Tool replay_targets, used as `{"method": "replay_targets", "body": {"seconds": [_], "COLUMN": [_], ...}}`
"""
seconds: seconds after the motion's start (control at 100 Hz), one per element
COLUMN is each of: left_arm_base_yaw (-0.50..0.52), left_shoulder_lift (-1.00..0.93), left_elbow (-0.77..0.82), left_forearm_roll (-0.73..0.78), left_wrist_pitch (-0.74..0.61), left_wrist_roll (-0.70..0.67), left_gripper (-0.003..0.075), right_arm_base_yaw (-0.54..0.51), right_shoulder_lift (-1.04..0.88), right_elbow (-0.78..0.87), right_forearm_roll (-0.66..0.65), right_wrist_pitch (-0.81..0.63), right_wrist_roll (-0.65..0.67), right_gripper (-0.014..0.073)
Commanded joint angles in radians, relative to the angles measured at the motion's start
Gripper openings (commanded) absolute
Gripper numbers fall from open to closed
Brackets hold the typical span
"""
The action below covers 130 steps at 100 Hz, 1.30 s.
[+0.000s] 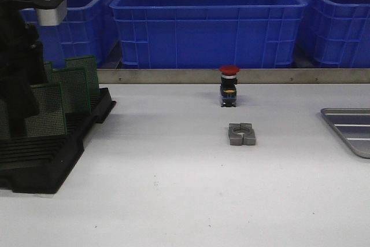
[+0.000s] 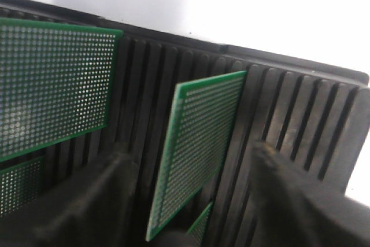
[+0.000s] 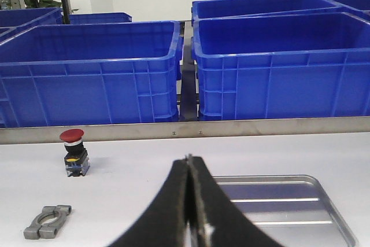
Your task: Place circuit board on tray
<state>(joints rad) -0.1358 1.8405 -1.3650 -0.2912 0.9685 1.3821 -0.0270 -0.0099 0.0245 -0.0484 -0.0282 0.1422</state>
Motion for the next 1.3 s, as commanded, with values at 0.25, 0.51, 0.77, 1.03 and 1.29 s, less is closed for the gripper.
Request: {"method": "replay_targets", "body": {"seconds": [0.25,0.51,0.77,1.03,1.29], "left_arm_base_yaw": [-0.009,-0.009,-0.009,-0.009,-0.074], "left_shoulder_lift": [-0.048,-0.052,-0.055,-0.058,-0.116], "left_elbow": [-0.033,-0.035,-0.133,-0.300,-0.318], "left_forearm_roll": [-0.032,-0.028,-0.040,-0.175,-0.347], "left_wrist_pitch": [-0.068,-0.056,0.086,0.307,0.307], "left_wrist_roll": [-0.001,-0.001,-0.001,-0.010,-0.055], "left_gripper": [-0.0020,-0.0018,-0.0018,-0.0018,-0.0018], "right_arm_base_yaw": [0.003,0.003,0.003,0.003,0.003], "right_shoulder_lift": [-0.022,-0.022,-0.022,-0.022,-0.022], "right_elbow": [-0.012,-0.012,-0.012,-0.012,-0.012], "right_forearm_roll": [-0.003,-0.003,-0.003,-0.003,-0.003], "right_wrist_pitch": [-0.087,-0.087,-0.087,-0.087,-0.087], "right_wrist_roll": [-0.001,-0.001,-0.001,-0.001,-0.001], "right_gripper": [-0.0068,-0.0068,-0.0068,-0.0068,-0.0068]}}
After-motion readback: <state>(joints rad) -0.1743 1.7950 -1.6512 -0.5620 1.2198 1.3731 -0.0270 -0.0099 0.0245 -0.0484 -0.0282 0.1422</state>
